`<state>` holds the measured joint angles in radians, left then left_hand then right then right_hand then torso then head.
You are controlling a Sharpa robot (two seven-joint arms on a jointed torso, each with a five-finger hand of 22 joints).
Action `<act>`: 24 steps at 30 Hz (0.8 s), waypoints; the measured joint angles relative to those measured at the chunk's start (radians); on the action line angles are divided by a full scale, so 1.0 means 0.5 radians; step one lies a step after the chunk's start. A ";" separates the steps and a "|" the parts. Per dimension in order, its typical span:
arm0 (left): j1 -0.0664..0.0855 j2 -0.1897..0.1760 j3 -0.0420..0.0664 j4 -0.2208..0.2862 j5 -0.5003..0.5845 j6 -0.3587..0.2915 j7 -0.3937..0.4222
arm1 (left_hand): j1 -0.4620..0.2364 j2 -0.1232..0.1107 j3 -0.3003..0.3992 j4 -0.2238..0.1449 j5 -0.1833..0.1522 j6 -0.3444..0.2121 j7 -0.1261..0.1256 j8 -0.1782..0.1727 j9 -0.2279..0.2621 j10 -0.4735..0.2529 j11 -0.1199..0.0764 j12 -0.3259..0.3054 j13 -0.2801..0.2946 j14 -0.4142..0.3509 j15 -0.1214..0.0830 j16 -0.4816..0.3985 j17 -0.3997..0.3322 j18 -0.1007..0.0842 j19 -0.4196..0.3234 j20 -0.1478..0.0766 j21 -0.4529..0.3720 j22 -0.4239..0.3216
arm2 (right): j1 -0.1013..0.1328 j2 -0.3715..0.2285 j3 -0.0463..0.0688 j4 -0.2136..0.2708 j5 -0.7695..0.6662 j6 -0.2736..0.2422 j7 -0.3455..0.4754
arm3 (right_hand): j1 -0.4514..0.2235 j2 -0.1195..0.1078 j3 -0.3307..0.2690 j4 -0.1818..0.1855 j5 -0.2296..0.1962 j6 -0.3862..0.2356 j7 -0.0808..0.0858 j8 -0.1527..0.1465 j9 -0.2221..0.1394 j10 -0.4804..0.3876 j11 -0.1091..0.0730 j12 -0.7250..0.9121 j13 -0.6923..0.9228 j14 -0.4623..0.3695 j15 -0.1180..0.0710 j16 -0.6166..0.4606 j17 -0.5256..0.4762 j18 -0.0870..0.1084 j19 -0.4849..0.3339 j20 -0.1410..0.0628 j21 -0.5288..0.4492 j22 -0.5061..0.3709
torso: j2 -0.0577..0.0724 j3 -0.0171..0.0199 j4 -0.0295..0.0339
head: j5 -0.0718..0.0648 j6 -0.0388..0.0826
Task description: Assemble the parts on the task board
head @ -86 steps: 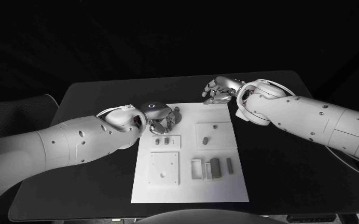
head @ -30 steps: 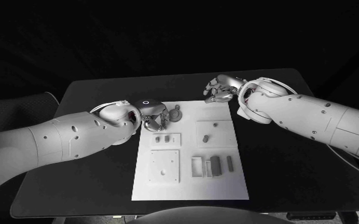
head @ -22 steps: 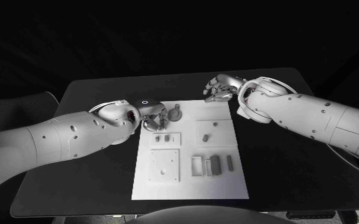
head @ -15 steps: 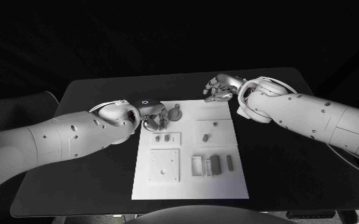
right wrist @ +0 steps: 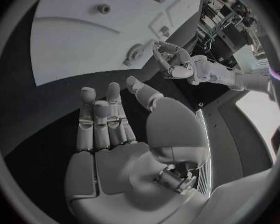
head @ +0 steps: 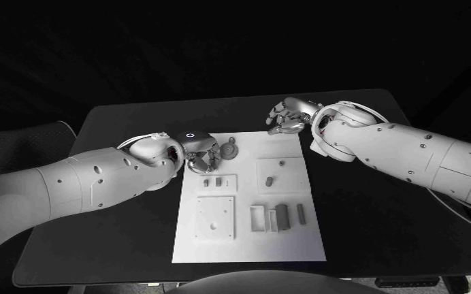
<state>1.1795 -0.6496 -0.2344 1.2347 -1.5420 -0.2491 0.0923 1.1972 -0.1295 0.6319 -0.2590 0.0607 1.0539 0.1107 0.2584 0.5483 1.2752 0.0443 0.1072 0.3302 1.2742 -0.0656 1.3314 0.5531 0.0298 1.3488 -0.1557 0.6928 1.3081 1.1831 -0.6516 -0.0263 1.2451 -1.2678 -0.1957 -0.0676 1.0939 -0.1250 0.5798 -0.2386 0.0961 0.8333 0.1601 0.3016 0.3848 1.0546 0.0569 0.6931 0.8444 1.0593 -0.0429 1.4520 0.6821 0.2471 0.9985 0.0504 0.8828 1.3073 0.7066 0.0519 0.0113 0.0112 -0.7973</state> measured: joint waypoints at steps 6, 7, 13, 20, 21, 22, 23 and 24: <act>0.000 0.001 0.000 0.002 0.000 0.001 0.000 | 0.000 0.000 0.002 -0.002 0.000 0.000 0.000 0.000 0.000 0.000 0.000 0.000 -0.002 0.000 0.000 0.000 0.000 0.000 0.000 0.000 0.000 0.000 | 0.000 -0.001 0.000 0.000 0.000 0.001 0.000 | 0.000 0.000 0.000 0.000 0.000 0.001 -0.001 0.000 0.000 0.000 0.000 0.000 0.000 0.000 0.000 0.000 0.000 0.010 0.000 0.000 0.000 0.000 | 0.000 0.0004 0.000 | 0.000 -0.004; 0.000 0.001 0.000 0.003 0.000 0.001 0.000 | 0.000 0.000 0.004 -0.004 0.000 0.000 0.000 0.000 0.000 0.000 0.000 0.000 -0.002 0.000 0.000 0.000 0.000 0.000 0.000 0.000 0.000 0.000 | 0.000 -0.001 0.000 0.000 0.000 0.001 0.000 | 0.000 0.000 0.000 0.000 0.000 0.001 -0.001 0.000 0.000 0.000 0.000 0.000 0.000 0.000 0.001 0.000 0.000 0.011 0.000 0.000 0.000 0.000 | 0.000 0.0004 0.000 | 0.000 -0.004; 0.000 0.004 0.000 0.006 0.000 0.001 -0.001 | 0.000 0.000 0.004 -0.005 0.000 -0.002 -0.002 0.000 -0.001 0.000 0.000 0.000 -0.002 0.000 0.000 0.000 0.000 0.000 0.000 0.000 0.000 0.000 | 0.000 0.000 0.000 -0.002 0.000 0.001 0.000 | 0.000 0.000 0.000 0.000 0.000 0.002 -0.002 0.000 0.000 0.000 0.000 0.000 -0.002 0.005 -0.003 0.000 0.000 0.012 0.000 0.000 0.000 0.000 | 0.000 0.0004 0.001 | -0.001 -0.006; -0.004 0.012 -0.002 0.004 -0.001 0.011 -0.002 | -0.004 -0.004 0.004 -0.005 0.000 -0.002 -0.002 0.000 -0.001 0.008 -0.008 0.000 -0.002 0.000 0.000 0.000 -0.002 -0.001 -0.007 -0.007 -0.008 -0.001 | 0.000 0.002 0.000 -0.006 0.000 0.003 0.000 | 0.000 0.000 -0.006 0.006 0.000 0.003 -0.004 0.000 -0.002 0.000 0.000 0.000 -0.002 0.005 -0.003 0.000 0.000 0.012 0.000 0.000 0.000 0.000 | 0.000 0.0002 0.001 | -0.002 -0.009; -0.003 0.013 -0.002 0.004 -0.001 0.011 -0.002 | -0.004 -0.004 0.004 -0.005 0.000 -0.002 -0.002 0.000 -0.001 0.008 -0.008 0.000 -0.002 0.000 0.000 0.000 -0.002 -0.002 -0.007 -0.007 -0.008 -0.001 | 0.000 0.002 0.000 -0.006 0.000 0.003 0.000 | 0.000 0.000 -0.006 0.006 0.000 0.003 -0.004 0.000 -0.002 0.000 0.000 0.000 -0.002 0.005 -0.003 0.000 0.000 0.012 0.000 0.000 0.000 0.000 | 0.000 0.0000 0.001 | -0.002 -0.010; -0.003 0.013 -0.002 0.004 -0.001 0.012 -0.002 | -0.004 -0.004 0.004 -0.005 0.000 -0.002 -0.002 0.000 -0.001 0.008 -0.008 0.000 -0.002 0.000 0.000 0.000 -0.002 -0.001 -0.007 -0.007 -0.008 -0.001 | 0.000 0.002 0.000 -0.007 0.000 0.004 0.000 | 0.000 0.000 -0.006 0.006 0.000 0.003 -0.004 0.000 -0.002 0.000 0.000 0.000 -0.002 0.005 -0.003 0.000 0.000 0.012 0.000 0.000 0.000 0.000 | 0.000 0.0000 0.001 | -0.003 -0.012; -0.003 0.014 -0.002 0.004 -0.001 0.013 -0.002 | -0.004 -0.004 0.004 -0.005 0.000 -0.002 -0.002 0.000 -0.001 0.008 -0.008 0.000 -0.002 0.000 0.000 0.000 -0.002 -0.002 -0.007 -0.007 -0.008 -0.001 | 0.000 0.002 0.000 -0.007 0.000 0.004 0.000 | 0.000 0.000 -0.006 0.006 0.000 0.003 -0.005 0.000 -0.002 0.000 0.000 0.000 -0.002 0.005 -0.003 0.000 0.000 0.012 0.000 0.000 0.000 0.000 | 0.000 -0.0002 0.001 | -0.004 -0.012; -0.003 0.014 -0.002 0.004 -0.001 0.013 -0.002 | -0.002 -0.002 0.004 -0.005 0.000 -0.002 -0.002 0.000 -0.001 0.008 -0.008 0.000 -0.002 0.000 0.000 0.000 -0.002 -0.002 -0.007 -0.007 -0.008 -0.001 | 0.000 0.002 0.000 -0.007 0.000 0.004 0.000 | 0.000 0.000 -0.006 0.006 0.000 0.002 -0.005 0.000 -0.002 0.000 0.000 0.000 -0.002 0.005 -0.003 0.000 0.000 0.012 0.000 0.000 0.000 0.000 | 0.000 -0.0002 0.001 | -0.004 -0.013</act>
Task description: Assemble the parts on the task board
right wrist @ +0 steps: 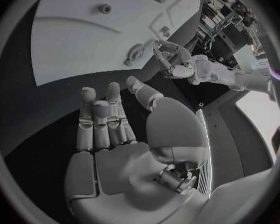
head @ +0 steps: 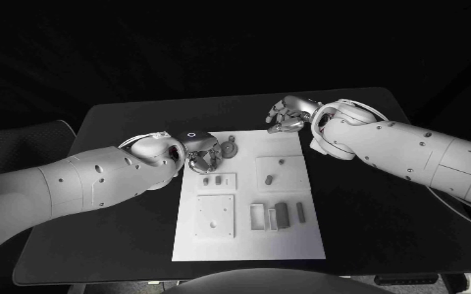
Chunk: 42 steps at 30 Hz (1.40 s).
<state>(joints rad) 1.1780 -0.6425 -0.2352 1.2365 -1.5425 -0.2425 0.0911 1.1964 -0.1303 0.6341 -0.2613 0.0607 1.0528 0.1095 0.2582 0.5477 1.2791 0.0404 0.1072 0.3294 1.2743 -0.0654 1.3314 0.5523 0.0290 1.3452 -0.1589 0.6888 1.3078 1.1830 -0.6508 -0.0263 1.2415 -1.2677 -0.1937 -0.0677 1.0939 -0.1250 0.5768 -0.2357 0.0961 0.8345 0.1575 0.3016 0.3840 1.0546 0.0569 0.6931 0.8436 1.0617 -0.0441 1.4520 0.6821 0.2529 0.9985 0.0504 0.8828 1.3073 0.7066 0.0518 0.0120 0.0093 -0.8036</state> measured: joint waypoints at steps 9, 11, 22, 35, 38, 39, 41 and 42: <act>0.001 0.004 0.000 -0.003 -0.001 0.008 0.000 | 0.005 0.000 0.000 0.000 -0.007 -0.001 -0.001 0.000 0.000 0.007 -0.007 -0.005 0.008 -0.006 -0.006 0.000 0.000 0.000 0.000 0.000 0.000 0.000 | -0.001 0.001 0.000 -0.002 0.000 0.001 0.000 | 0.000 0.000 0.000 0.000 0.000 0.001 0.010 0.000 0.000 0.000 0.000 0.000 0.000 -0.005 -0.004 0.000 0.000 -0.002 0.000 0.000 0.000 0.002 | 0.000 -0.0006 0.000 | -0.001 0.000; 0.001 0.007 0.001 -0.008 -0.001 0.012 0.000 | 0.005 0.000 -0.001 -0.001 -0.007 -0.001 -0.001 0.000 0.001 0.008 -0.008 -0.006 0.010 -0.008 -0.008 -0.008 0.000 0.000 0.000 0.000 0.000 0.000 | -0.001 0.001 0.000 -0.002 0.000 0.002 0.000 | 0.000 0.000 0.000 0.000 0.000 0.001 0.010 0.000 0.000 0.000 0.000 0.000 0.000 -0.006 -0.004 0.000 0.000 -0.003 0.000 0.000 0.000 0.002 | 0.000 -0.0006 0.000 | -0.001 -0.001; -0.005 0.027 0.000 -0.039 -0.001 0.031 0.000 | -0.033 -0.038 -0.032 -0.018 -0.007 -0.071 0.040 -0.030 -0.017 0.017 -0.005 -0.005 0.032 -0.012 -0.011 -0.008 0.000 -0.001 -0.011 -0.004 0.000 -0.001 | -0.001 0.002 0.000 -0.004 0.000 0.003 0.001 | -0.008 0.008 0.000 0.000 0.000 0.001 0.010 0.000 0.000 0.000 0.000 0.000 0.000 -0.008 -0.001 0.000 0.000 -0.009 0.000 0.000 0.000 0.001 | 0.000 -0.0012 0.000 | -0.003 -0.006; -0.008 0.028 -0.002 -0.045 -0.003 0.041 -0.006 | -0.035 -0.071 -0.042 -0.018 -0.006 -0.086 0.050 -0.030 -0.019 0.002 0.010 -0.015 0.043 -0.019 -0.004 -0.008 0.000 -0.003 -0.014 0.000 -0.008 -0.001 | -0.002 0.001 0.000 -0.005 0.000 0.004 0.001 | -0.008 0.008 0.000 0.000 0.000 0.003 0.008 0.000 0.000 0.000 0.000 0.000 0.000 -0.008 -0.001 0.000 0.000 -0.011 0.000 0.000 0.000 0.001 | 0.000 -0.0006 -0.001 | -0.004 -0.007; -0.009 0.029 -0.002 -0.046 -0.003 0.042 -0.006 | -0.035 -0.071 -0.042 -0.018 -0.006 -0.086 0.050 -0.030 -0.019 0.002 0.010 -0.015 0.045 -0.019 -0.004 -0.008 0.000 -0.003 -0.014 0.000 -0.008 -0.001 | -0.002 0.002 0.000 -0.006 0.000 0.004 0.001 | -0.008 0.008 0.000 0.000 0.000 0.003 0.007 0.000 0.001 0.000 0.000 0.000 0.000 -0.008 0.000 0.000 0.000 -0.011 0.000 0.000 0.000 0.001 | 0.000 -0.0006 -0.001 | -0.004 -0.006; -0.009 0.029 -0.002 -0.046 -0.003 0.042 -0.006 | -0.035 -0.071 -0.042 -0.018 -0.006 -0.086 0.050 -0.030 -0.019 0.002 0.010 -0.015 0.045 -0.019 -0.004 -0.008 0.000 -0.003 -0.014 0.000 -0.008 -0.001 | -0.002 0.002 0.000 -0.006 0.000 0.004 0.001 | -0.008 0.008 0.002 0.002 0.000 0.003 0.007 0.000 0.001 0.000 0.000 0.000 0.000 -0.008 0.000 0.000 0.000 -0.011 0.000 0.000 0.000 0.001 | 0.000 -0.0006 -0.001 | -0.004 -0.006; -0.009 0.030 -0.002 -0.046 -0.003 0.042 -0.006 | -0.035 -0.071 -0.042 -0.018 -0.006 -0.087 0.049 -0.030 -0.019 0.002 0.010 -0.015 0.046 -0.019 -0.004 -0.008 0.000 -0.003 -0.014 0.000 -0.008 -0.001 | -0.002 0.002 0.000 -0.006 0.000 0.004 0.001 | -0.008 0.008 0.006 0.005 0.000 0.003 0.007 0.000 0.001 0.000 0.000 0.000 0.000 -0.008 0.000 0.000 0.000 -0.011 0.000 0.000 0.000 0.001 | 0.000 -0.0006 -0.001 | -0.004 -0.006; -0.009 0.030 -0.002 -0.046 -0.003 0.042 -0.006 | -0.035 -0.071 -0.042 -0.018 -0.006 -0.087 0.049 -0.030 -0.019 0.002 0.010 -0.015 0.046 -0.019 -0.004 -0.008 0.000 -0.003 -0.014 0.000 -0.008 -0.001 | -0.002 0.002 0.000 -0.006 0.000 0.005 0.001 | -0.008 0.008 0.006 0.005 0.000 0.003 0.007 0.000 0.001 0.000 0.000 0.000 0.000 -0.009 0.001 0.000 0.000 -0.011 0.000 0.000 0.000 0.001 | 0.000 -0.0006 -0.001 | -0.004 -0.005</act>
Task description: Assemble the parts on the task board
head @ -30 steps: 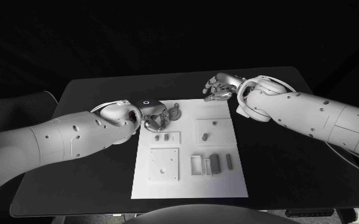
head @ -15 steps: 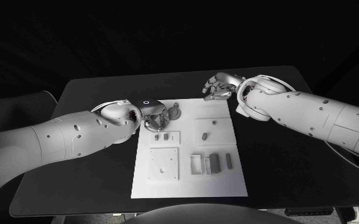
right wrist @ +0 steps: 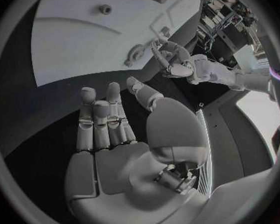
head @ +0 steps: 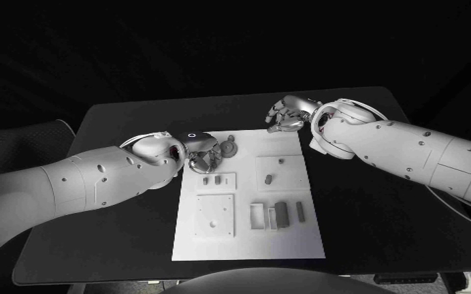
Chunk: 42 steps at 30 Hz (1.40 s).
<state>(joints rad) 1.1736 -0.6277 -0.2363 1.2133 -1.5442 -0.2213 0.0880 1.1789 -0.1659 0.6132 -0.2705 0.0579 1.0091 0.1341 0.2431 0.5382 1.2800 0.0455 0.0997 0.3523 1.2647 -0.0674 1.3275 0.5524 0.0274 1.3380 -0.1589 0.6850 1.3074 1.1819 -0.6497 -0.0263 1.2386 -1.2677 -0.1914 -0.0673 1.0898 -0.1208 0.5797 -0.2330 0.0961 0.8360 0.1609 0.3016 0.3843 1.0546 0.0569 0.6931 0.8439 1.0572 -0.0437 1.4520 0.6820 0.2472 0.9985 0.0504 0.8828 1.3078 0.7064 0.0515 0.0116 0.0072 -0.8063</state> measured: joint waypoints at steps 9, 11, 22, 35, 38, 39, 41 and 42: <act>-0.001 -0.002 0.000 0.000 0.004 -0.007 0.003 | -0.003 -0.019 -0.011 0.000 0.000 -0.083 0.007 -0.039 -0.017 -0.001 -0.001 0.000 0.033 -0.005 -0.005 0.000 0.002 0.000 -0.003 0.003 0.000 0.000 | 0.000 0.000 0.000 0.000 0.000 0.002 0.000 | 0.000 0.000 0.000 0.000 0.000 -0.001 -0.005 0.000 0.000 0.000 0.000 0.000 -0.002 0.006 -0.004 0.000 0.000 -0.001 0.000 0.000 0.000 0.000 | 0.000 0.0006 0.000 | -0.002 0.001; -0.001 -0.003 0.000 0.000 0.005 -0.007 0.003 | -0.003 -0.018 -0.016 0.005 0.000 -0.130 0.000 -0.063 -0.027 -0.002 -0.001 0.000 0.044 -0.007 -0.007 0.000 0.002 0.000 -0.003 0.004 0.000 0.000 | 0.000 0.000 0.000 0.000 0.000 0.002 0.000 | 0.000 0.000 0.000 0.000 0.000 -0.001 -0.005 0.000 0.000 0.000 0.000 0.000 -0.002 0.008 -0.002 0.000 0.000 -0.001 0.000 0.000 0.000 0.000 | 0.000 0.0008 0.000 | -0.002 0.003; -0.002 -0.016 -0.001 -0.003 0.004 -0.011 -0.015 | -0.019 -0.072 -0.038 0.027 0.000 -0.255 -0.023 -0.099 -0.054 -0.016 -0.002 0.000 0.089 -0.022 -0.008 0.000 0.007 0.007 -0.003 0.004 -0.008 0.001 | 0.000 0.000 0.000 0.000 0.000 0.003 0.000 | 0.000 0.000 0.000 0.000 0.000 -0.007 0.000 0.000 -0.002 0.000 0.000 0.000 -0.002 0.008 -0.001 0.000 0.000 -0.002 0.000 0.000 0.000 0.000 | 0.000 0.0008 0.000 | -0.004 0.009; -0.002 -0.075 0.000 0.000 0.002 -0.040 -0.042 | -0.019 -0.087 -0.055 0.044 0.000 -0.311 -0.029 -0.116 -0.063 -0.031 -0.002 0.000 0.114 -0.029 -0.001 0.000 0.006 0.007 -0.011 -0.003 -0.008 0.001 | -0.001 -0.003 0.000 -0.009 0.000 0.002 0.000 | 0.000 0.000 0.000 0.000 0.000 -0.008 0.000 0.000 -0.004 0.000 0.000 0.000 -0.002 0.006 0.001 0.000 0.000 -0.003 0.000 0.000 0.000 -0.001 | 0.000 0.0002 0.000 | -0.005 0.018; -0.002 -0.094 0.000 0.000 0.002 -0.047 -0.044 | -0.019 -0.087 -0.055 0.044 0.000 -0.311 -0.029 -0.116 -0.063 -0.031 -0.002 0.000 0.117 -0.029 -0.001 0.000 0.006 0.007 -0.014 -0.001 -0.008 0.001 | -0.001 -0.005 0.000 -0.010 0.000 0.001 0.000 | 0.000 0.000 0.000 0.000 0.000 -0.017 0.003 0.000 -0.004 0.000 0.000 0.000 -0.002 0.005 0.002 0.000 0.000 -0.010 0.000 0.000 0.000 -0.001 | 0.000 0.0000 0.000 | -0.006 0.021; -0.002 -0.101 0.000 0.000 0.002 -0.050 -0.045 | -0.019 -0.087 -0.055 0.044 0.000 -0.311 -0.029 -0.116 -0.063 -0.031 -0.002 0.000 0.117 -0.029 -0.001 0.000 0.006 0.007 -0.014 -0.001 -0.015 0.001 | -0.001 -0.005 0.000 -0.010 0.000 0.001 0.000 | 0.000 0.000 0.000 0.000 0.000 -0.018 0.003 0.000 -0.004 0.000 0.000 0.000 -0.002 0.005 0.002 0.000 0.000 -0.010 0.000 0.000 0.000 -0.001 | 0.000 0.0000 0.000 | -0.007 0.022; -0.002 -0.123 0.000 0.003 0.002 -0.056 -0.046 | -0.011 -0.095 -0.055 0.044 0.000 -0.311 -0.029 -0.116 -0.063 -0.035 0.001 0.000 0.121 -0.029 -0.001 0.000 0.006 0.007 -0.014 -0.001 -0.015 0.001 | -0.001 -0.008 0.000 -0.008 0.000 0.000 0.001 | 0.000 0.000 0.000 0.000 0.000 -0.018 0.003 0.000 -0.004 0.000 0.000 0.000 -0.002 0.005 0.002 0.000 0.000 0.001 0.000 0.000 0.000 -0.001 | 0.000 -0.0002 0.000 | -0.007 0.025; -0.002 -0.136 0.000 0.007 0.003 -0.059 -0.046 | -0.011 -0.095 -0.055 0.044 0.000 -0.311 -0.029 -0.116 -0.063 -0.039 0.004 0.000 0.123 -0.029 -0.001 -0.006 0.006 0.007 -0.014 -0.001 -0.015 0.001 | -0.001 -0.010 0.000 -0.008 0.000 0.000 0.001 | 0.000 0.000 0.000 0.000 0.000 -0.018 0.003 0.000 -0.004 0.000 0.000 0.000 -0.002 0.005 0.002 0.000 0.000 0.002 0.000 0.000 0.000 -0.001 | 0.000 -0.0002 0.000 | -0.008 0.026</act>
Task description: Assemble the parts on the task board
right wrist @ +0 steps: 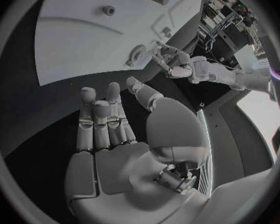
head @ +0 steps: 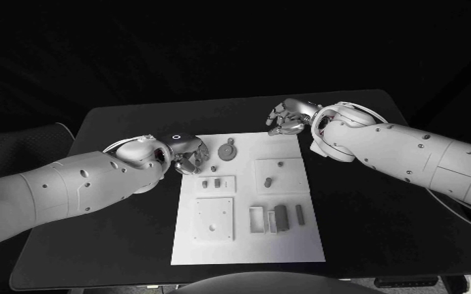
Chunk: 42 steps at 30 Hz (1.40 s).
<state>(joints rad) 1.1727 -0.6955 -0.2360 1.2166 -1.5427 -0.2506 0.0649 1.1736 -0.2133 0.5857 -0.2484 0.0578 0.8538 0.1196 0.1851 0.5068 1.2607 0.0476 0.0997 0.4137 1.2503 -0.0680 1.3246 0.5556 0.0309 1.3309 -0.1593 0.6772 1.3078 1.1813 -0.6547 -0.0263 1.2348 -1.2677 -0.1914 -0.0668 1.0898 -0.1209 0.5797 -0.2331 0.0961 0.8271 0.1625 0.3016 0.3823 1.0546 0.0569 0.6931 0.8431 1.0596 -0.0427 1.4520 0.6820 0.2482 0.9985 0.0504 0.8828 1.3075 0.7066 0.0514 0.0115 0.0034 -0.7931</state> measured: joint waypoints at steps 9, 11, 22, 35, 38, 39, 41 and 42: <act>0.042 -0.162 0.034 0.077 0.169 -0.045 0.006 | 0.010 -0.006 0.028 0.028 0.000 0.078 0.037 0.072 0.024 -0.004 -0.003 0.000 0.037 -0.083 0.011 -0.059 -0.016 0.000 -0.067 0.007 -0.053 0.000 | 0.000 -0.044 0.000 0.040 0.000 -0.014 0.014 | 0.021 -0.007 0.014 -0.032 0.000 0.002 0.002 0.000 -0.002 -0.015 0.001 -0.034 -0.042 -0.001 0.001 -0.004 0.000 0.010 0.000 0.000 0.000 0.000 | -0.002 0.0002 0.002 | -0.005 0.021; 0.060 -0.186 0.056 0.091 0.265 -0.046 0.006 | 0.011 -0.005 0.047 0.047 -0.013 0.089 0.046 0.090 0.031 -0.011 0.005 0.000 0.050 -0.129 0.017 -0.102 -0.033 0.001 -0.116 0.015 -0.092 0.000 | 0.000 -0.062 0.000 0.057 0.000 -0.019 0.018 | 0.027 -0.006 0.013 -0.041 0.000 0.006 0.006 0.001 -0.002 -0.020 0.005 -0.088 -0.097 -0.002 0.002 -0.017 -0.002 0.010 0.000 0.000 0.000 0.000 | -0.002 0.0004 0.003 | -0.005 0.030; 0.126 -0.310 0.092 0.049 0.976 -0.027 -0.009 | -0.029 0.031 0.040 0.084 -0.013 0.082 0.061 0.116 0.055 -0.072 0.065 -0.032 0.086 -0.375 0.082 -0.524 -0.203 0.033 -0.409 0.094 -0.446 -0.184 | -0.024 -0.218 -0.021 0.242 -0.015 -0.035 0.059 | 0.027 -0.006 0.039 -0.067 0.000 0.015 0.014 0.047 0.011 -0.044 0.036 -0.524 -0.535 0.013 0.030 -0.017 -0.014 0.000 0.009 -0.009 0.000 0.000 | -0.002 0.0000 0.002 | -0.034 0.069; 0.133 -0.388 0.096 0.111 1.943 -0.013 0.190 | -0.224 0.029 -0.128 0.052 -0.013 0.046 0.053 0.147 0.077 -0.236 0.115 -0.060 0.014 -0.637 0.262 -1.135 -0.380 0.075 -0.735 0.237 -0.875 -0.480 | -0.039 -0.379 -0.167 0.454 -0.441 -0.030 0.094 | 0.078 -0.040 0.044 -0.072 0.000 0.049 0.027 0.089 0.014 0.041 0.081 -0.849 -0.837 0.095 0.062 -0.017 -0.033 -0.015 0.065 -0.040 0.000 0.000 | -0.001 -0.0023 0.000 | -0.031 0.085; 0.133 -0.389 0.096 0.111 2.033 -0.007 0.217 | -0.223 0.030 -0.137 0.043 -0.013 0.046 0.053 0.147 0.077 -0.236 0.115 -0.060 -0.001 -0.612 0.263 -1.157 -0.367 0.080 -0.721 0.251 -0.883 -0.490 | -0.052 -0.376 -0.184 0.474 -0.560 -0.025 0.088 | 0.082 -0.045 0.048 -0.069 0.000 0.055 0.028 0.093 0.014 0.089 0.072 -0.870 -0.868 0.122 0.049 -0.017 -0.040 -0.019 0.087 -0.050 0.004 0.000 | -0.001 -0.0023 0.001 | -0.031 0.083; 0.133 -0.389 0.096 0.111 2.058 -0.006 0.226 | -0.220 0.033 -0.137 0.043 -0.013 0.046 0.053 0.147 0.077 -0.236 0.115 -0.060 -0.005 -0.610 0.261 -1.162 -0.364 0.080 -0.721 0.251 -0.883 -0.492 | -0.059 -0.371 -0.186 0.477 -0.602 -0.022 0.084 | 0.082 -0.045 0.050 -0.066 0.000 0.057 0.027 0.099 0.014 0.105 0.068 -0.879 -0.877 0.130 0.044 -0.017 -0.043 -0.020 0.089 -0.051 0.008 0.000 | -0.001 -0.0023 0.000 | -0.031 0.082; 0.133 -0.389 0.096 0.111 2.089 -0.004 0.237 | -0.225 0.047 -0.148 0.043 -0.013 0.046 0.053 0.147 0.077 -0.243 0.122 -0.060 -0.011 -0.599 0.266 -1.162 -0.357 0.080 -0.714 0.249 -0.883 -0.494 | -0.068 -0.360 -0.189 0.476 -0.660 -0.019 0.078 | 0.090 -0.053 0.050 -0.066 0.000 0.071 0.024 0.104 0.014 0.130 0.064 -0.878 -0.888 0.143 0.043 -0.021 -0.045 -0.025 0.101 -0.051 0.008 0.000 | -0.001 -0.0017 0.000 | -0.032 0.080; 0.133 -0.389 0.096 0.111 2.101 -0.003 0.241 | -0.228 0.050 -0.152 0.047 -0.013 0.046 0.053 0.147 0.077 -0.243 0.122 -0.060 -0.013 -0.592 0.265 -1.170 -0.354 0.080 -0.706 0.251 -0.883 -0.495 | -0.073 -0.352 -0.190 0.474 -0.687 -0.018 0.074 | 0.090 -0.053 0.050 -0.066 0.000 0.078 0.020 0.105 0.014 0.138 0.058 -0.878 -0.891 0.143 0.042 -0.025 -0.047 -0.025 0.104 -0.054 0.008 0.000 | 0.000 -0.0013 0.000 | -0.035 0.079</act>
<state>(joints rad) 1.2390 -0.8898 -0.1882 1.2723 -0.4922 -0.2520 0.1856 1.0596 -0.1884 0.5095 -0.2247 0.0511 0.8770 0.1463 0.2586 0.5452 1.1392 0.1084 0.0696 0.4070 0.9542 0.0643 0.7395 0.3783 0.0708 0.9779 -0.0340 0.2356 1.0604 1.1447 -0.8310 -0.1212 1.4717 -1.6111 -0.2006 -0.0297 1.1349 -0.1473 0.6048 -0.2663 0.0960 0.8660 0.1724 0.3539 0.3892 1.1237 0.0861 0.2539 0.3978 1.1313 -0.0217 1.4394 0.6587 0.2357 1.0505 0.0236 0.8866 1.3073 0.7064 0.0507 0.0117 -0.0141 -0.7538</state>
